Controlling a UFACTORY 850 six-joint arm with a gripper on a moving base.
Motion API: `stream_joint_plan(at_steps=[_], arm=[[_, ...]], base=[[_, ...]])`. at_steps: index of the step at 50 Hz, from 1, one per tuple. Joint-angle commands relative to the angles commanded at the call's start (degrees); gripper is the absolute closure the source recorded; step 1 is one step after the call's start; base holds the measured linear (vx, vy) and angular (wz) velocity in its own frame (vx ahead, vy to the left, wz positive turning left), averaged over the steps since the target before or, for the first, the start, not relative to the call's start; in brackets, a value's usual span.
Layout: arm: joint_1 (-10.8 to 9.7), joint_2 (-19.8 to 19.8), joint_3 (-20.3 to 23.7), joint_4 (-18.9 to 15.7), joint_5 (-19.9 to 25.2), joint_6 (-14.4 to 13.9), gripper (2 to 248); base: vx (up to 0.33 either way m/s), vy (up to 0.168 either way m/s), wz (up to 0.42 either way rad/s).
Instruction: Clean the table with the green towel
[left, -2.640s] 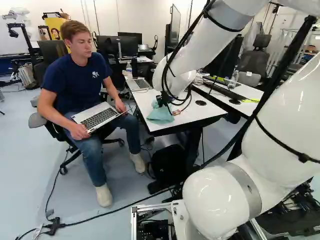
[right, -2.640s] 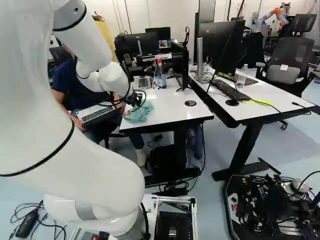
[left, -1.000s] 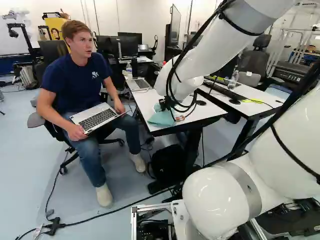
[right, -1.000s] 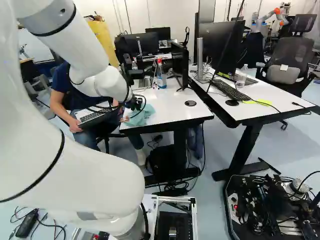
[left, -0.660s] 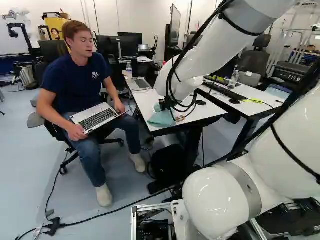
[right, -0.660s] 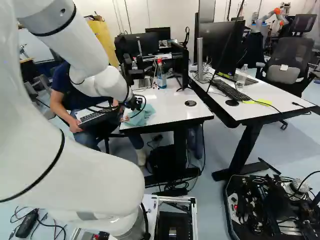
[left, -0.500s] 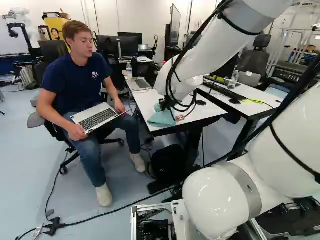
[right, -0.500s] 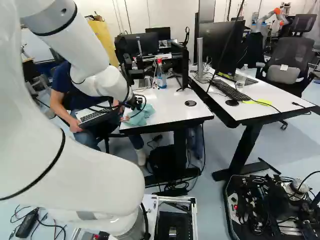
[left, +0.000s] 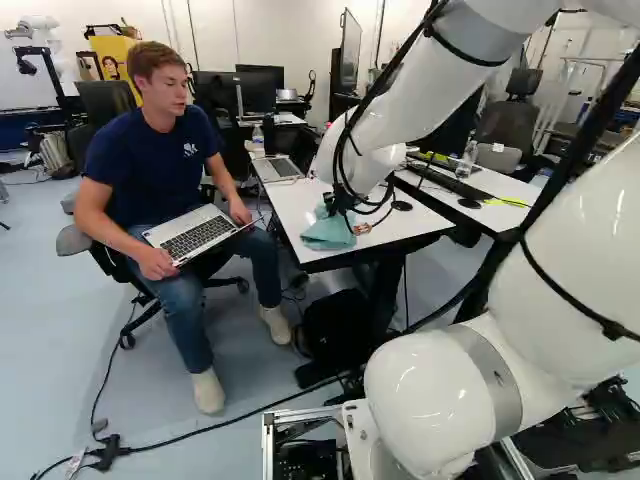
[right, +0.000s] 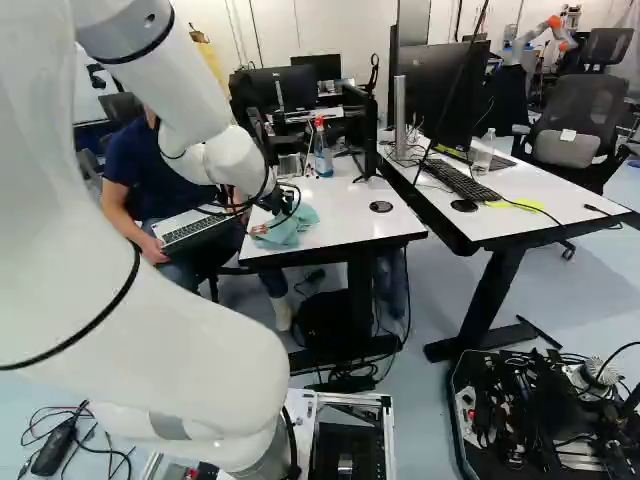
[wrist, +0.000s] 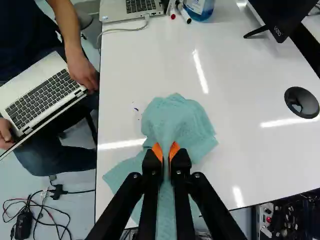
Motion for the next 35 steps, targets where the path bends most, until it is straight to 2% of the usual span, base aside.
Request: stream_joint_plan(at_steps=[14,35], arm=[[-0.1,-4.5,-4.3,0.0,0.0,0.0,215],[2.8,-10.1,-10.0,0.0,0.0,0.0,215]], base=[[0.0,0.0,0.0],[0.0,0.0,0.0]])
